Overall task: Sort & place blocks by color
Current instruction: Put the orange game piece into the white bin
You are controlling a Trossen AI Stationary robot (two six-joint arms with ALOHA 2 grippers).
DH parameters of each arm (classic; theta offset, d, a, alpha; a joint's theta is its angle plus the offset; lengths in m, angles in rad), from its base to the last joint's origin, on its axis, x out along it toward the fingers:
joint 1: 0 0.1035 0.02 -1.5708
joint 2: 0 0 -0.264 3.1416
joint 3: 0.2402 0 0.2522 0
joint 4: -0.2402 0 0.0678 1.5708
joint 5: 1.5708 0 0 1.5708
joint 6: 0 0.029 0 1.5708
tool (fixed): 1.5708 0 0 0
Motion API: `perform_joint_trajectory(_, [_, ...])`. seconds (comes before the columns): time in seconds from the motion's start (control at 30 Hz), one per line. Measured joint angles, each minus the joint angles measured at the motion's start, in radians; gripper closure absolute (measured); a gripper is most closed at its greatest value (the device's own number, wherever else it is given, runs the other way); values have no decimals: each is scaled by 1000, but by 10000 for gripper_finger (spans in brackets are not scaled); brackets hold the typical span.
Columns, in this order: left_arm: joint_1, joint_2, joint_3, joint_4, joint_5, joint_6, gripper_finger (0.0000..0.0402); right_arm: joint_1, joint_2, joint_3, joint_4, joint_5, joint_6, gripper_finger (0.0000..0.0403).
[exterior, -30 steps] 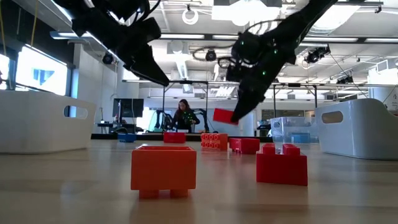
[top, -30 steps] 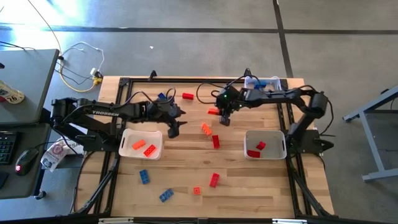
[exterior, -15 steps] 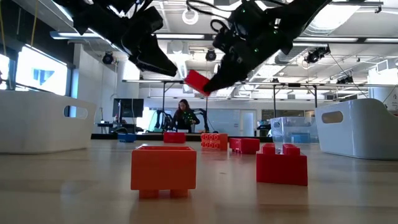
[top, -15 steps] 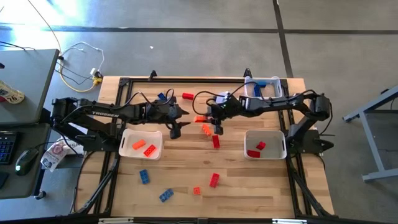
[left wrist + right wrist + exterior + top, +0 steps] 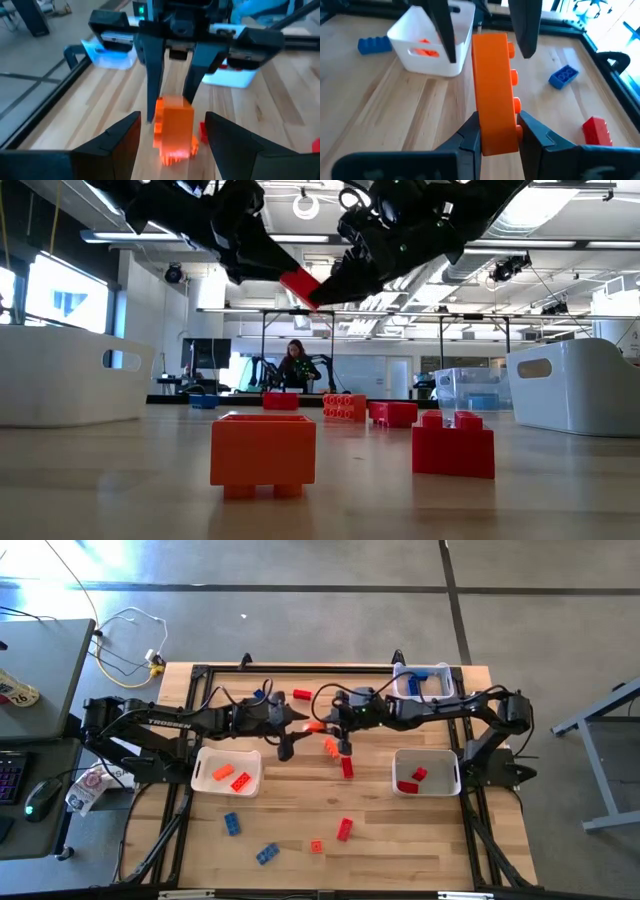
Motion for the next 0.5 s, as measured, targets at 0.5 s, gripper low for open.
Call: perform_joint_trajectory(0.5, [2,0,0,40,-30,-26,250,2,0,0,68,-44,48,335])
